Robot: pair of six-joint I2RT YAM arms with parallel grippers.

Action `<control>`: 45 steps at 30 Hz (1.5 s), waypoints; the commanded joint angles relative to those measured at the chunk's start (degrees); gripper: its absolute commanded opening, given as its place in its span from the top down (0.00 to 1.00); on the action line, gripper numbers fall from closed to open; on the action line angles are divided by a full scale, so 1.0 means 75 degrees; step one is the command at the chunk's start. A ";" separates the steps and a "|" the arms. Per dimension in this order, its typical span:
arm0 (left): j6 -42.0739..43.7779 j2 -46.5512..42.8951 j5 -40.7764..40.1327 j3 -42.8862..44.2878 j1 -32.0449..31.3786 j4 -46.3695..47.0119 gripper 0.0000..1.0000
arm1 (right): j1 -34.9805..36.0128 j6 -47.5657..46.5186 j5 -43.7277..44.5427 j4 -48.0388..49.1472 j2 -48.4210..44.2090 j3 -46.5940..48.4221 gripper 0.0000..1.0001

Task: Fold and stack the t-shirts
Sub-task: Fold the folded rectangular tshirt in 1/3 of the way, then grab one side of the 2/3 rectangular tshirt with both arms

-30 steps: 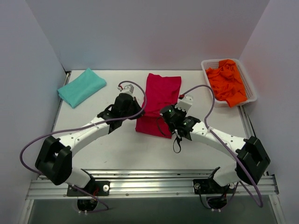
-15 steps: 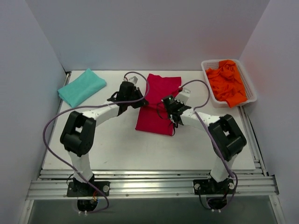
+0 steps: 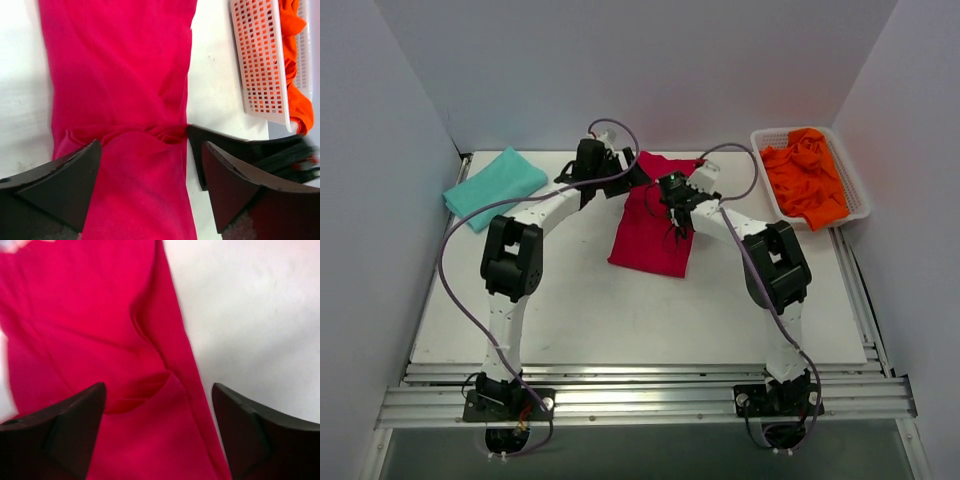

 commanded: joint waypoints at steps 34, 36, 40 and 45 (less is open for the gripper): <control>-0.1424 -0.4083 -0.1678 -0.7675 -0.0539 0.3391 0.10 | 0.1056 0.0709 -0.1528 0.4334 -0.3270 -0.6327 0.07; -0.1424 -0.4060 -0.1620 -0.7687 -0.0527 0.3391 0.10 | 0.1068 0.0697 -0.1539 0.4358 -0.3106 -0.6222 0.07; -0.1436 -0.4071 -0.1584 -0.7722 -0.0527 0.3403 0.11 | 0.1068 0.0802 -0.1528 0.4195 -0.2860 -0.6034 0.34; -0.1506 -0.4001 -0.1584 -0.7792 -0.0527 0.3497 0.12 | 0.1056 0.0850 -0.1516 0.4182 -0.2578 -0.5975 0.63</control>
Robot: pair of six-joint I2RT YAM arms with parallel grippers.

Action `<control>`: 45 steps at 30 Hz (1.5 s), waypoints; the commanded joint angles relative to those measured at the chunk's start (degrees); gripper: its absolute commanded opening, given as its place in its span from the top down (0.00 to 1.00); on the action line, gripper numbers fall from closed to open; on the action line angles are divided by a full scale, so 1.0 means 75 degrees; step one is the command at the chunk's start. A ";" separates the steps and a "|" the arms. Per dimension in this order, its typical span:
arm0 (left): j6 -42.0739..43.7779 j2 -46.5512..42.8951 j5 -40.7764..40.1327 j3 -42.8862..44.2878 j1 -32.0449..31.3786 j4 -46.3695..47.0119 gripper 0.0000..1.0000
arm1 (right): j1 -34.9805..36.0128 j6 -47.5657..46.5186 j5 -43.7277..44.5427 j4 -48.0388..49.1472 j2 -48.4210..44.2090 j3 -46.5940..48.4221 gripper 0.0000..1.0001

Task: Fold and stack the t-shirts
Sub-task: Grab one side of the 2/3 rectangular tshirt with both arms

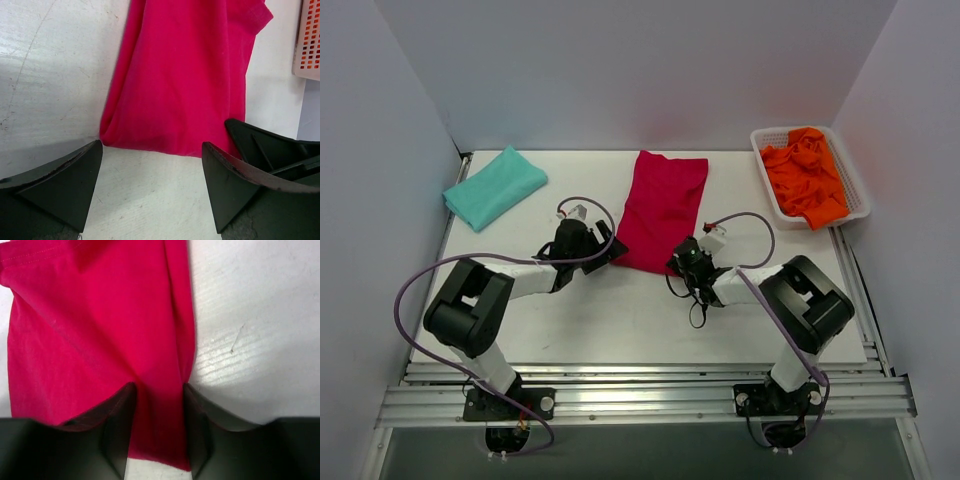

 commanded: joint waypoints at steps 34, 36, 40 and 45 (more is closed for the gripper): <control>-0.0377 0.1084 -0.1587 -0.0146 -0.0337 0.0513 0.98 | 0.0042 0.0297 0.0454 -0.1320 -0.0365 -0.0139 1.00; -0.0225 0.0780 -0.1692 -0.0309 -0.0383 0.0466 0.98 | 0.0065 0.0320 0.0548 -0.1497 -0.0670 -0.0232 1.00; -0.0236 -0.0530 -0.2570 -0.0813 -0.0945 -0.0411 0.98 | 0.0404 0.0472 0.0630 -0.2350 -0.1419 -0.0408 1.00; -0.0680 -0.3236 -0.3812 -0.1364 -0.2479 -0.2472 0.98 | 0.0991 0.0730 0.0805 -0.3732 -0.2556 -0.0456 1.00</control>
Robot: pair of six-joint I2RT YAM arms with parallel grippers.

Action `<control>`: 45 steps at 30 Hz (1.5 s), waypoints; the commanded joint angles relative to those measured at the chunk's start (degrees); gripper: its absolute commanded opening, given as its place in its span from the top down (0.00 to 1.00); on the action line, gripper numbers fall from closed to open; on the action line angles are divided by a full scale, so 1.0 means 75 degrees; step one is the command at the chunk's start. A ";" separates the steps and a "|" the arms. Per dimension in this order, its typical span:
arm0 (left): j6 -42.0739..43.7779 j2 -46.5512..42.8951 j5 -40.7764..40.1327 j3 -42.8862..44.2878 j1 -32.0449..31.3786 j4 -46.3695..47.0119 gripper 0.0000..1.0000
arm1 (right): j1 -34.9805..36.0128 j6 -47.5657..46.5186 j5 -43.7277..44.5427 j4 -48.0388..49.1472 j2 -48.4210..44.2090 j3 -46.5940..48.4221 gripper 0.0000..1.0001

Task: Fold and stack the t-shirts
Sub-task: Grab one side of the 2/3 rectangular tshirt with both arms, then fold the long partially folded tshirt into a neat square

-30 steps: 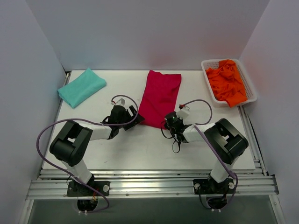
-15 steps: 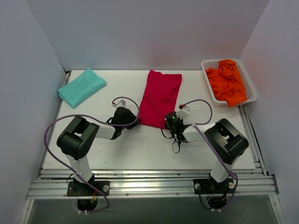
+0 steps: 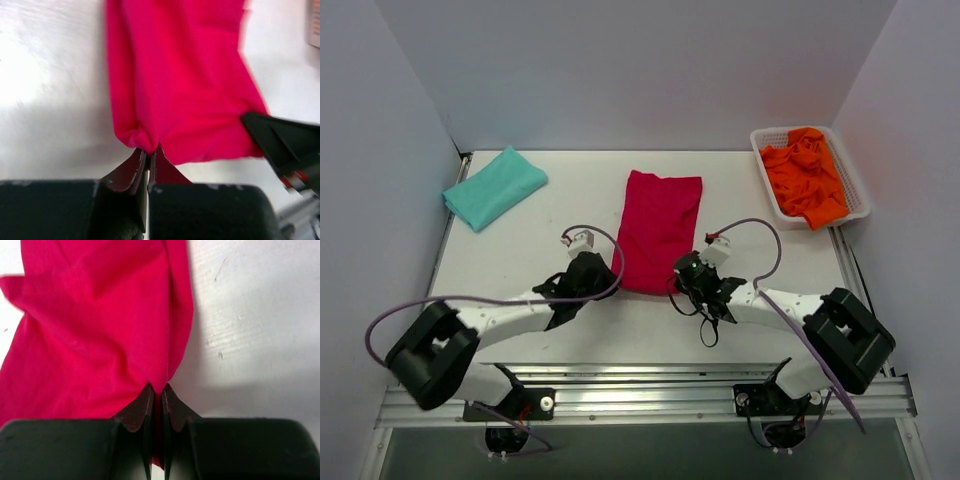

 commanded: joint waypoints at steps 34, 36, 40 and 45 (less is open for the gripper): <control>0.1537 -0.3615 -0.1379 0.1579 0.0610 -0.3130 0.96 | 0.0222 -0.0986 0.1065 -0.2808 0.0704 0.3467 1.00; 0.1609 -0.3206 -0.1262 0.1661 0.0890 -0.2907 0.96 | 0.0152 -0.1010 0.1064 -0.2784 0.0833 0.3550 1.00; 0.1832 -0.2561 -0.0688 0.1684 0.1324 -0.2157 0.98 | 0.0011 -0.1057 0.1006 -0.2726 0.1056 0.3714 1.00; 0.1890 -0.1799 -0.0243 0.1766 0.1537 -0.1524 0.98 | -0.0153 -0.1069 0.0936 -0.2620 0.1348 0.3878 1.00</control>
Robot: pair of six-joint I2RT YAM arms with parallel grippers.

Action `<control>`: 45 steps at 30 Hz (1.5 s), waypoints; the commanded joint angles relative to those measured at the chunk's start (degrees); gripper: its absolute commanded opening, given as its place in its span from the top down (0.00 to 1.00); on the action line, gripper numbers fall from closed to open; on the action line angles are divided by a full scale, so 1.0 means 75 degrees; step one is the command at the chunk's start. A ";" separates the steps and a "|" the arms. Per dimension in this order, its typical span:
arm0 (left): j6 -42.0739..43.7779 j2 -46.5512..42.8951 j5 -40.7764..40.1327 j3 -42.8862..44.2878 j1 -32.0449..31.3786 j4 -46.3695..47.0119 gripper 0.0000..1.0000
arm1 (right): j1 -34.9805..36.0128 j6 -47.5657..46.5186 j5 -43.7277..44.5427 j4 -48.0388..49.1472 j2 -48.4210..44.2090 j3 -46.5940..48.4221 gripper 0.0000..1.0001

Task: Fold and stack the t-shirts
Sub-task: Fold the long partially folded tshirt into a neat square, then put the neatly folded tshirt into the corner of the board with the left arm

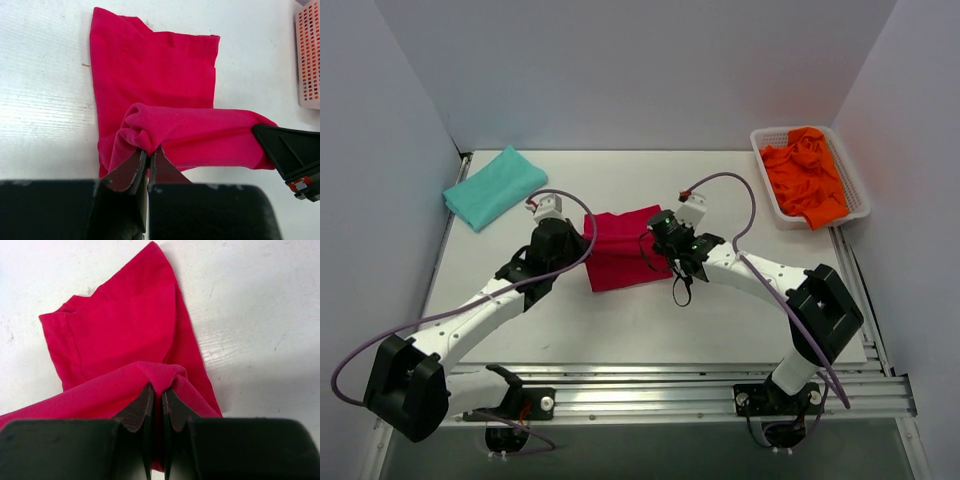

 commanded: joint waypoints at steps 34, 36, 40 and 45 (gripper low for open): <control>0.0168 0.3423 0.2452 0.2454 0.2904 0.1654 0.06 | -0.2854 -0.1551 -0.1884 0.1419 0.2045 0.2332 0.00; -0.0242 0.3142 0.2440 0.1422 0.2787 0.2295 0.06 | -0.2853 -0.1445 -0.1861 0.1443 0.1858 0.1910 0.00; -0.1062 0.3046 0.2779 0.0202 0.2693 0.3341 0.06 | -0.2877 -0.1316 -0.1861 0.1677 0.1424 0.1183 0.00; -0.1485 0.3268 0.2371 -0.0151 0.2329 0.3647 0.06 | -0.2877 -0.1246 -0.1873 0.2017 0.0955 0.0467 0.00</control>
